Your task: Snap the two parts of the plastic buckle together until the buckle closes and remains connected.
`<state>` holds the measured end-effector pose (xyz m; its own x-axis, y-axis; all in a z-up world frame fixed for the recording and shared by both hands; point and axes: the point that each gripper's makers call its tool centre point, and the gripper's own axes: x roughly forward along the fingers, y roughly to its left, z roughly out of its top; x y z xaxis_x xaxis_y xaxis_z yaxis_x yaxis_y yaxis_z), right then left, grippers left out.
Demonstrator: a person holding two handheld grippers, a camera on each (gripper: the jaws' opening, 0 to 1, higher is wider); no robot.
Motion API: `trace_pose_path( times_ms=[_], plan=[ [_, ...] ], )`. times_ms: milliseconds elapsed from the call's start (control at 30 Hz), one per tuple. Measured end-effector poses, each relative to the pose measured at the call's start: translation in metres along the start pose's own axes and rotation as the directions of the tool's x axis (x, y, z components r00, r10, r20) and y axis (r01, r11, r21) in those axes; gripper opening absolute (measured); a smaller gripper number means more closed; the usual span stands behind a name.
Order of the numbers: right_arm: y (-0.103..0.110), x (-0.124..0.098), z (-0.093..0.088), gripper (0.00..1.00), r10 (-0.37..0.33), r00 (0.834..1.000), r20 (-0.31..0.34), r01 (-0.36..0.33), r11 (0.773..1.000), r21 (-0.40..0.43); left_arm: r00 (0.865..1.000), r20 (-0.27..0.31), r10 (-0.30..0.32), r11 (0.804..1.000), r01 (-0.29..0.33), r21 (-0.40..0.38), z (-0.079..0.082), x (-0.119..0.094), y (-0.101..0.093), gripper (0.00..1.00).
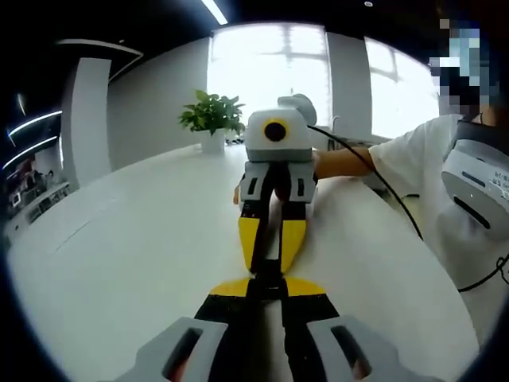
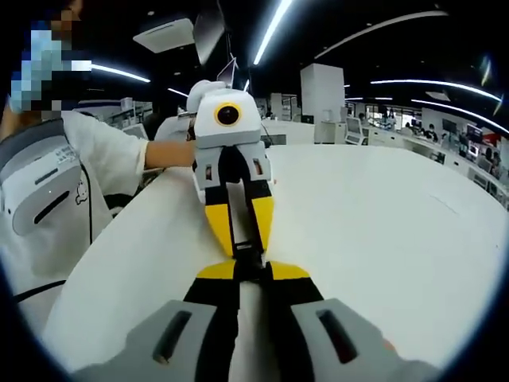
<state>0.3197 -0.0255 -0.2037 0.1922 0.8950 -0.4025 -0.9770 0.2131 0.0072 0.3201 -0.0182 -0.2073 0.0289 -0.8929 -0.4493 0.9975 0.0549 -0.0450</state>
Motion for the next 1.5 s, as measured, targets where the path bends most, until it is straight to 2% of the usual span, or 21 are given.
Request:
trace_pose_path(
  times_ms=[200,300,500,733,1033,1133,1500],
  plan=[
    [-0.032,0.003,0.001,0.12,-0.055,0.998,-0.023,0.054,0.998,-0.024,1.000,0.012,0.014,1.000,-0.015,0.022,0.002,0.005,0.031,0.12],
    [-0.047,0.004,0.002,0.12,-0.071,0.997,-0.016,0.071,0.997,-0.006,1.000,0.015,0.010,1.000,-0.011,0.026,0.003,0.005,0.047,0.12],
    [-0.068,0.006,0.004,0.12,-0.079,0.997,-0.004,0.079,0.996,0.032,1.000,0.027,0.002,1.000,-0.003,0.012,0.005,0.008,0.064,0.12],
    [-0.086,0.008,0.005,0.12,-0.098,0.995,-0.006,0.098,0.995,0.028,1.000,0.025,0.009,1.000,-0.009,0.021,0.007,0.011,0.081,0.12],
    [-0.093,0.009,0.004,0.12,-0.103,0.995,0.008,0.103,0.995,-0.005,1.000,0.025,0.004,0.999,-0.005,0.037,0.007,0.011,0.086,0.12],
    [-0.094,0.009,0.004,0.14,-0.107,0.994,0.010,0.107,0.994,-0.015,0.999,0.030,0.028,0.999,-0.029,0.044,0.008,0.010,0.091,0.13],
    [-0.097,0.010,0.003,0.17,-0.109,0.994,0.016,0.109,0.994,-0.014,0.999,0.034,0.031,0.999,-0.032,0.030,0.008,0.010,0.093,0.15]
  ],
)
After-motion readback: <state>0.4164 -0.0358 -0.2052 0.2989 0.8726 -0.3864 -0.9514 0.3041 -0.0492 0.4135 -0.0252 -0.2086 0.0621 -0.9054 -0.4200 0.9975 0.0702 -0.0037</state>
